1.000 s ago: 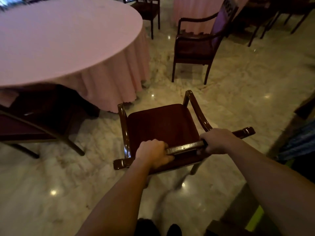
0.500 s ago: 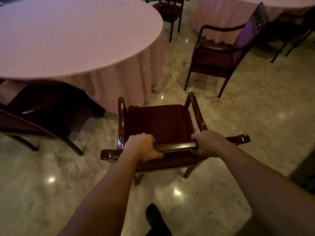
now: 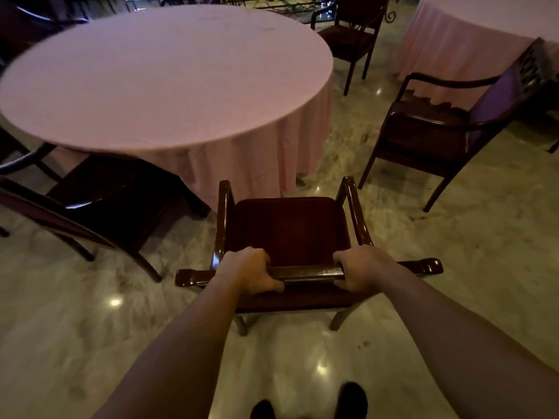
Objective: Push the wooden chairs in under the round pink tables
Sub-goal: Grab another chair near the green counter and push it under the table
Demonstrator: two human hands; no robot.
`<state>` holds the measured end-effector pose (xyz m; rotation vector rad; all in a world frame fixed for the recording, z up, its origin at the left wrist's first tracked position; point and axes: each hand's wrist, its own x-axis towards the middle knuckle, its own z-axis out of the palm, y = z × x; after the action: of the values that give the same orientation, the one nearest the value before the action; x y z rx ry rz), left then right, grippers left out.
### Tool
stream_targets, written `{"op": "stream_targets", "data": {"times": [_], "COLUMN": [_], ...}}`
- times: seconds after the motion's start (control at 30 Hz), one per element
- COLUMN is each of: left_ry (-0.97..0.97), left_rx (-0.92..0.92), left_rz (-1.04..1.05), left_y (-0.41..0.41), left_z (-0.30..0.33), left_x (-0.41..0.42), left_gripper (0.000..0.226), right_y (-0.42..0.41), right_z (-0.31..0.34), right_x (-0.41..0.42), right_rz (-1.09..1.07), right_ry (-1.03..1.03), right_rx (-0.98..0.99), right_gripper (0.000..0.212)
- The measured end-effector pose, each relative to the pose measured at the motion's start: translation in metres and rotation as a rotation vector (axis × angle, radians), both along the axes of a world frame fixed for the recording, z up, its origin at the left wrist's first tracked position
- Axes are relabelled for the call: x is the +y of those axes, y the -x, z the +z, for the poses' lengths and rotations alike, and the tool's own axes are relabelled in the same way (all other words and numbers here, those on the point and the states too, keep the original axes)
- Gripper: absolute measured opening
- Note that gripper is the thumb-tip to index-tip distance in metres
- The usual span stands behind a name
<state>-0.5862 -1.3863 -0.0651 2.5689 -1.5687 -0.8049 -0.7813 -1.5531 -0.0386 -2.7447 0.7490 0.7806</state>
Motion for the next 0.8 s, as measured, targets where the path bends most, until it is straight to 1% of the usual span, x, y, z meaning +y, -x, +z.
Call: {"op": "stream_targets", "data": {"times": [0.2, 0.5, 0.6, 0.8], "left_ry": [-0.016, -0.04, -0.068, -0.1], "left_rx": [-0.015, -0.01, -0.023, -0.043], "left_rz": [0.107, 0.275, 0.316, 0.357], "left_y": [0.014, 0.041, 0.038, 0.019], "left_z": [0.005, 0.009, 0.012, 0.012], "left_x": [-0.042, -0.125, -0.152, -0.193], "left_gripper": [0.047, 0.045, 0.048, 0.047], "right_y": [-0.005, -0.015, -0.028, -0.061], "right_z": [0.001, 0.001, -0.003, -0.011], "right_x": [-0.062, -0.173, -0.205, -0.251], "right_rz": [0.109, 0.304, 0.351, 0.42], "right_ry": [-0.016, -0.006, -0.007, 0.021], "right_rx": [-0.051, -0.05, -0.063, -0.084], "right_gripper": [0.028, 0.025, 0.028, 0.026]}}
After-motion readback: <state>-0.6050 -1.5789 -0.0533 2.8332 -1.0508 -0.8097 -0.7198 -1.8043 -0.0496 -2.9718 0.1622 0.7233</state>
